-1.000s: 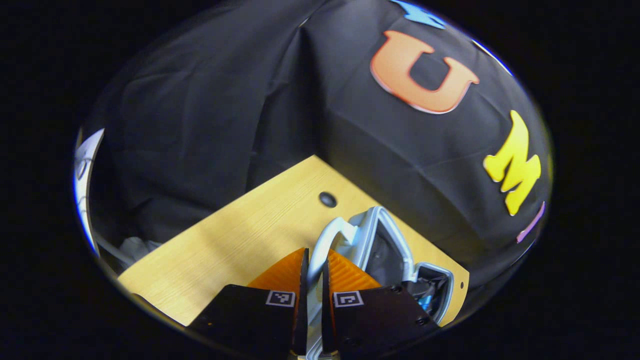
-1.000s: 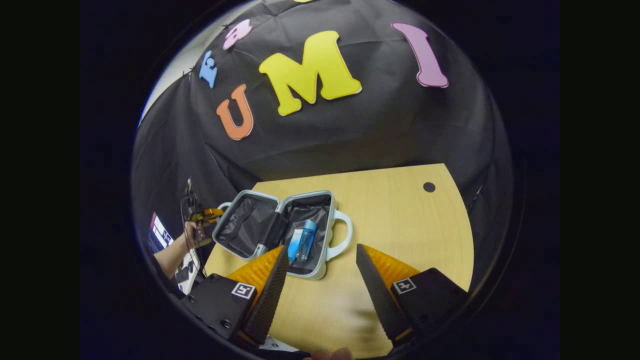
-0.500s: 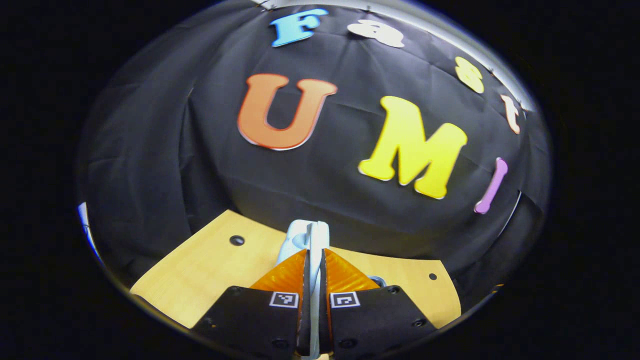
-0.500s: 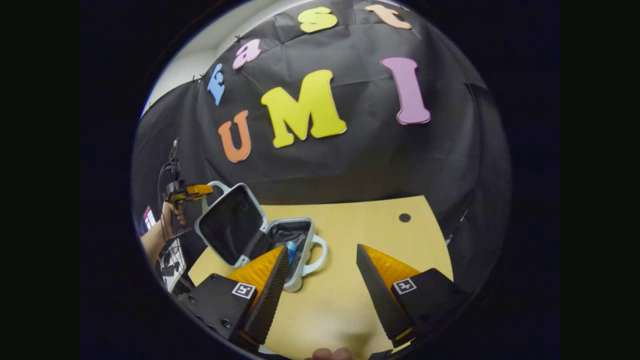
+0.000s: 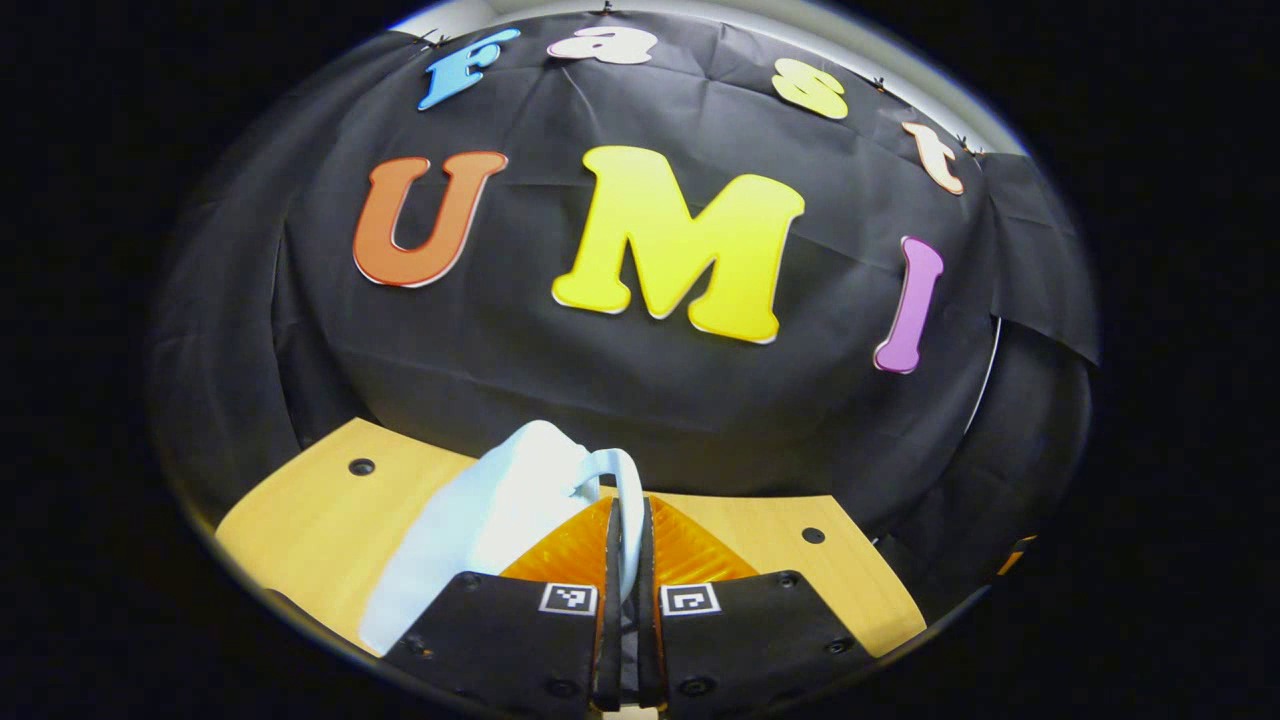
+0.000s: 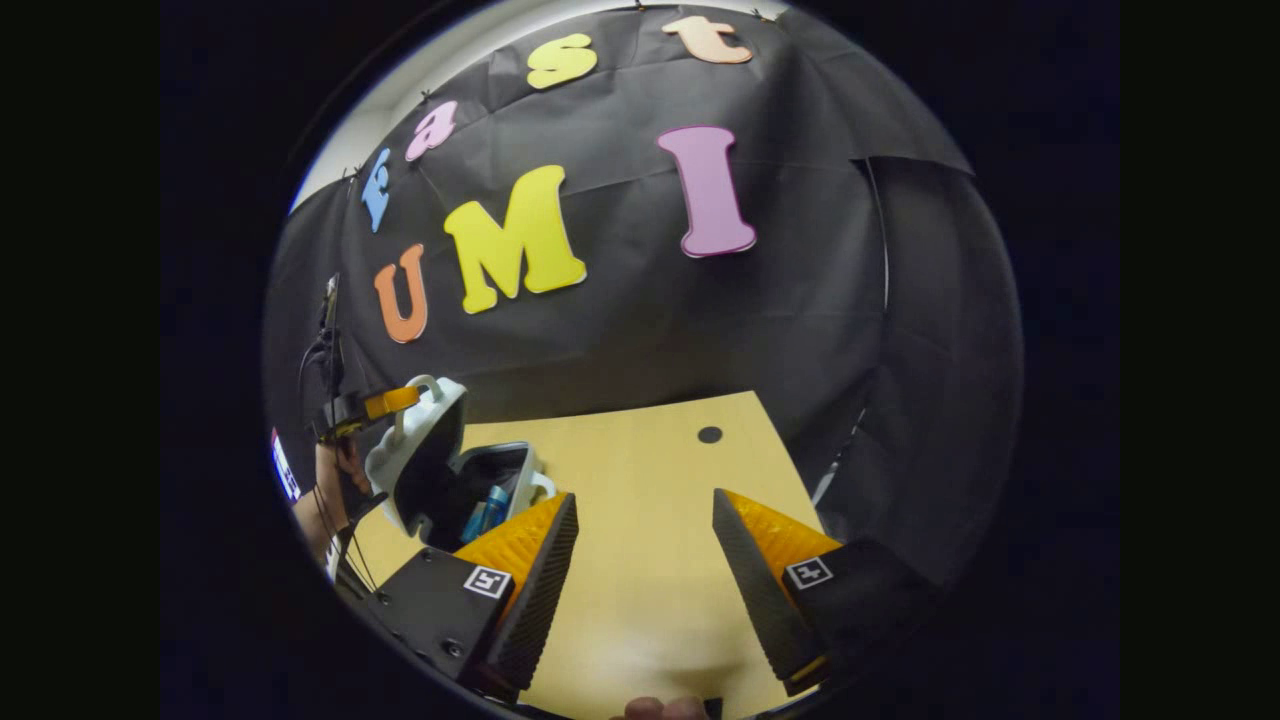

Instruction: First open the suitcase, pack the skin care products into it, and then close the suitcase.

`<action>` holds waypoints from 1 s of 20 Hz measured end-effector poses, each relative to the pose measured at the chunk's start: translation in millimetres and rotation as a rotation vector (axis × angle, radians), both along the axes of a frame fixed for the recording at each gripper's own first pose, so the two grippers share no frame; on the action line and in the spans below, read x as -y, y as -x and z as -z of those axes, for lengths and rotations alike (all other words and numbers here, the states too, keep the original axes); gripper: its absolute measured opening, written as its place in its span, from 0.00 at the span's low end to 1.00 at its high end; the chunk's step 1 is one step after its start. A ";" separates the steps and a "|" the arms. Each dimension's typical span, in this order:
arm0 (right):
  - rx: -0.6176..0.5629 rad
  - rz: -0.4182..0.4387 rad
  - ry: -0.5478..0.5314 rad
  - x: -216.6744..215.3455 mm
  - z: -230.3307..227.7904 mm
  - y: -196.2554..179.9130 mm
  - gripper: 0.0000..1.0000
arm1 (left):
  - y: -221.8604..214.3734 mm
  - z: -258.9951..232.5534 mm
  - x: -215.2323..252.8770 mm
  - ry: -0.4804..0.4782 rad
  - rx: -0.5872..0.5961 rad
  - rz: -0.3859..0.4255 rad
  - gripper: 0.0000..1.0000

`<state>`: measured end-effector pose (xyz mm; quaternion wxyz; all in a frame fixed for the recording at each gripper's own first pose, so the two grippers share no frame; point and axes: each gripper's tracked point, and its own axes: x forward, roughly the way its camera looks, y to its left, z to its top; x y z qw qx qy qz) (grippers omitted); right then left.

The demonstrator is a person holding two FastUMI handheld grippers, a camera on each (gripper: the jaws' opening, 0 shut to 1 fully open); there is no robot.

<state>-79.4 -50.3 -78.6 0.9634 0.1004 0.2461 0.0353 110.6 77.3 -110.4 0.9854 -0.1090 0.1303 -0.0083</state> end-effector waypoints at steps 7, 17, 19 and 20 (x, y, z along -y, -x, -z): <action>-0.040 0.050 0.069 35.4 13.9 7.3 0.81 | -25.6 75.1 73.2 -0.031 -0.100 0.079 0.10; -0.084 0.053 0.086 47.9 30.9 -3.0 0.81 | -41.6 155.6 107.2 -0.185 -0.212 0.105 0.10; -0.087 0.051 0.085 47.3 32.4 -5.1 0.81 | -41.4 164.2 110.9 -0.242 -0.216 0.105 0.11; -0.088 0.048 0.086 47.6 33.5 -5.5 0.81 | -43.0 166.8 113.8 -0.272 -0.214 0.103 0.12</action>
